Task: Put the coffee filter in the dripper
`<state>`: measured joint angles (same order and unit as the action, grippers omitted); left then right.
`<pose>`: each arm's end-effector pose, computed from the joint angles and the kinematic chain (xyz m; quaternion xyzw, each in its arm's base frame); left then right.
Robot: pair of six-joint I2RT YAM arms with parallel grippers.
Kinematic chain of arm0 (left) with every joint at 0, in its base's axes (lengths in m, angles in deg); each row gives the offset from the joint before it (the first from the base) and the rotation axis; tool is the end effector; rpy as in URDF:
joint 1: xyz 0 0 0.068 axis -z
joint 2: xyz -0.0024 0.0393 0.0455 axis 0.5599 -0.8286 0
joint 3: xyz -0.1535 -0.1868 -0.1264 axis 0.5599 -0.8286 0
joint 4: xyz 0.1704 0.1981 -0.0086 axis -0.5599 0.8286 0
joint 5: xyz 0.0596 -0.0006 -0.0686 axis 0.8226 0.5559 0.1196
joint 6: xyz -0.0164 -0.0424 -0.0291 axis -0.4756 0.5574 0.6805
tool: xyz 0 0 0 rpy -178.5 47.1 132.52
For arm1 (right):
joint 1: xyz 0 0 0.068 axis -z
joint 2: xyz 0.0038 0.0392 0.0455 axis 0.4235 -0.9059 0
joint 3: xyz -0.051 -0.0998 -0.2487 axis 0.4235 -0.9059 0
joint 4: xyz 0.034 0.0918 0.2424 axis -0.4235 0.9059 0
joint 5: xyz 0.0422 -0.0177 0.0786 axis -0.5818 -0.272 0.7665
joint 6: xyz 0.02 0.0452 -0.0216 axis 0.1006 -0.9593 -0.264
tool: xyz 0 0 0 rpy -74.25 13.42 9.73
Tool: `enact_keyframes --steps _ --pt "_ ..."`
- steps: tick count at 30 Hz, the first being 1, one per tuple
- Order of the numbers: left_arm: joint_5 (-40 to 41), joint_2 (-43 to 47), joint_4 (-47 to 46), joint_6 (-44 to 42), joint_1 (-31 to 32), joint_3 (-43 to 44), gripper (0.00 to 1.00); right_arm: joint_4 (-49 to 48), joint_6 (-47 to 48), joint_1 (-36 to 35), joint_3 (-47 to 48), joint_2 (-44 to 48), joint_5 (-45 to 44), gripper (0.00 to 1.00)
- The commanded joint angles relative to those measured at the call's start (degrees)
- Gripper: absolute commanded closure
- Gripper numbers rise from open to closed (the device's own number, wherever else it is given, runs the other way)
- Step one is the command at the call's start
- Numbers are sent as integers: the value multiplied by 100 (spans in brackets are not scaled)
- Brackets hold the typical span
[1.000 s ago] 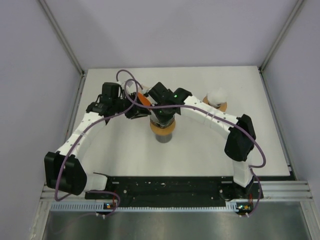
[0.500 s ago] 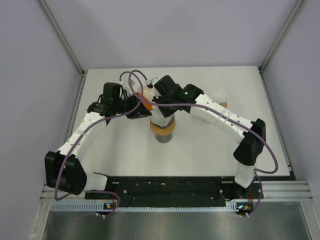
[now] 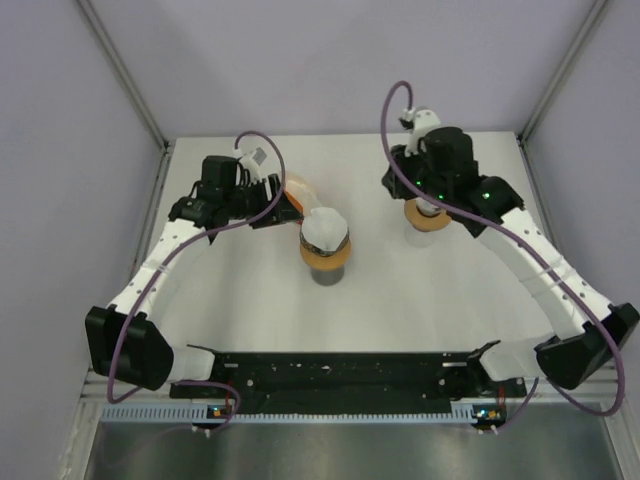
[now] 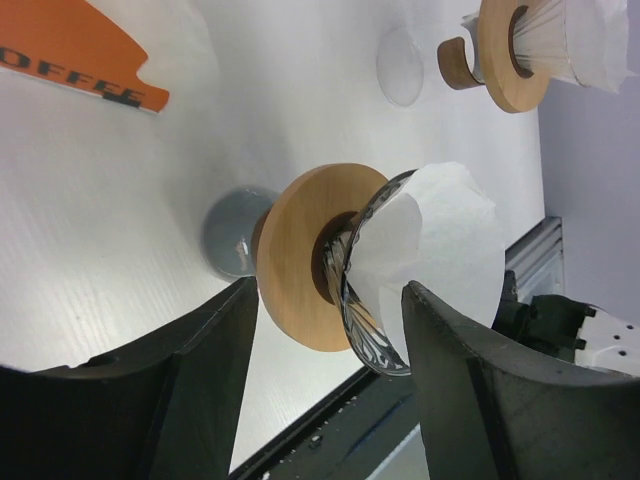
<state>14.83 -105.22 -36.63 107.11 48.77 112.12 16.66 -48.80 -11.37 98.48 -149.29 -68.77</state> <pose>0.2761 -0.0921 0.3256 0.0164 0.8777 -0.3804 0.2910 0.2411 0.1755 0.4211 -0.1812 0.8354 0.1839 0.4853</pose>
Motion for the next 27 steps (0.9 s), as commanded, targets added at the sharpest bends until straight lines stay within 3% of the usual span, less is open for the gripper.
enact_keyframes --steps 1,3,6,10,15,19,27 --pt "403 253 129 -486 -4 513 33 -833 -309 1100 -590 731 261 64" --pt "622 261 199 -662 -30 680 31 -904 -362 1609 -828 969 418 61" --pt "886 314 235 -873 -188 917 29 -966 -415 2339 -1153 1233 489 42" --pt "1702 490 -36 -1023 -697 1015 27 -1106 -441 3253 -1636 1549 498 25" --pt "2880 876 -889 -1550 -1129 497 12 -1273 -442 4388 -2251 1735 534 2" --pt "3682 991 -1249 -1700 -1427 41 3 -1694 -564 5091 -3015 1735 366 1" --pt "3323 974 -2373 -1796 -2315 -1461 2 -3819 -723 5348 -5256 2226 -125 1"
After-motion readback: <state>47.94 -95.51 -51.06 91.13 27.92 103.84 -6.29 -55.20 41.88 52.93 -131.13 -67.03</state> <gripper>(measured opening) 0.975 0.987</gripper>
